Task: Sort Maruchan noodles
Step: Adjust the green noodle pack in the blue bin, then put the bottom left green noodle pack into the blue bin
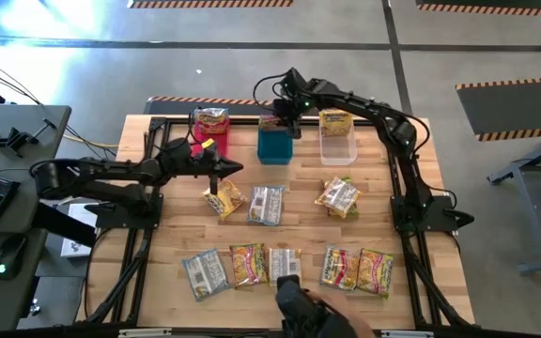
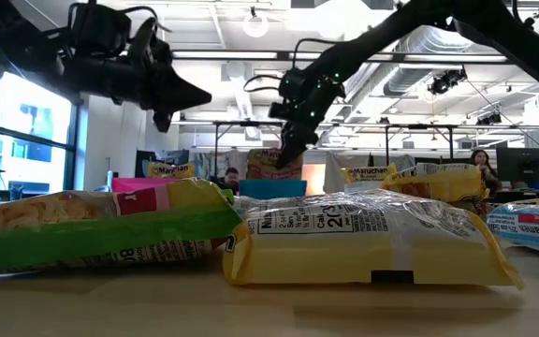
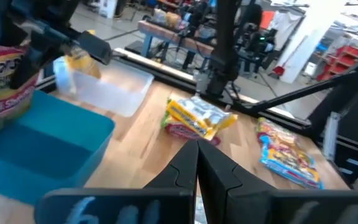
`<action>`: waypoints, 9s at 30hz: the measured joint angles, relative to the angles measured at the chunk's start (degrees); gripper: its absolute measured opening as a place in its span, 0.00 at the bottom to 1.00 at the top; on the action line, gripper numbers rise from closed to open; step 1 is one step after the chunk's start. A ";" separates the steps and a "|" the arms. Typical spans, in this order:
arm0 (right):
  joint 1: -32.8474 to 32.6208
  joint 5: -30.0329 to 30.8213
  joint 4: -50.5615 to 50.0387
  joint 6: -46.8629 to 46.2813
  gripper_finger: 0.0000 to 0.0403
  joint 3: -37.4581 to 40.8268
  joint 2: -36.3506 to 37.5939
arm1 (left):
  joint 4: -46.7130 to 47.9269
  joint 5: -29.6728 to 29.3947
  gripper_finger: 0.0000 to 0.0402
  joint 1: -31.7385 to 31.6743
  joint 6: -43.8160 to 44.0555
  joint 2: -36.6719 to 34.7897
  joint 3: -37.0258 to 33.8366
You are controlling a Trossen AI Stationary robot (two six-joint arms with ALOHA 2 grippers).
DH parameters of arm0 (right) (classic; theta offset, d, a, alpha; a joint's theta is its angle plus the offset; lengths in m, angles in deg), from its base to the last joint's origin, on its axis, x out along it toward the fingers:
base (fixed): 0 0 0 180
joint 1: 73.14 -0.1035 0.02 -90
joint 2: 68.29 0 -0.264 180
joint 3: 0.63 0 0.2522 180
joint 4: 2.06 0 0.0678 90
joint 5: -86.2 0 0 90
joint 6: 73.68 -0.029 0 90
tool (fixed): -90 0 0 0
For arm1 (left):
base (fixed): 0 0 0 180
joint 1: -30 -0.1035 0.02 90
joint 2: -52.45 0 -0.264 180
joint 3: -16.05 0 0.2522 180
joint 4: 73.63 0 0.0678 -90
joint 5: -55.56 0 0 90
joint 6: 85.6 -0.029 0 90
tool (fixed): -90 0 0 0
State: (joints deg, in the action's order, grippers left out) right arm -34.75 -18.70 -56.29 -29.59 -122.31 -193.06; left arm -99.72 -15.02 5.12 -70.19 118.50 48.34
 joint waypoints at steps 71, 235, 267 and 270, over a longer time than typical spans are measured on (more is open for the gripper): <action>-1.20 1.95 11.47 -25.66 0.04 0.07 -1.77 | 0.58 -2.02 0.00 0.98 -0.59 0.80 0.00; -31.24 2.98 74.60 -70.83 0.67 60.67 25.21 | 22.87 -22.37 0.00 19.86 -7.10 14.59 24.20; -27.26 -3.70 72.06 -61.62 0.27 58.90 27.25 | 20.45 -16.74 0.15 14.33 -10.49 -0.12 17.06; -24.33 -4.19 57.06 -54.60 0.27 52.70 29.30 | 10.02 -14.40 0.13 12.03 -7.50 -2.42 9.19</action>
State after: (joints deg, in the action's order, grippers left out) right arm -59.08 -22.89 0.77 -84.19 -69.61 -163.76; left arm -89.70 -29.41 17.15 -77.69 116.08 57.53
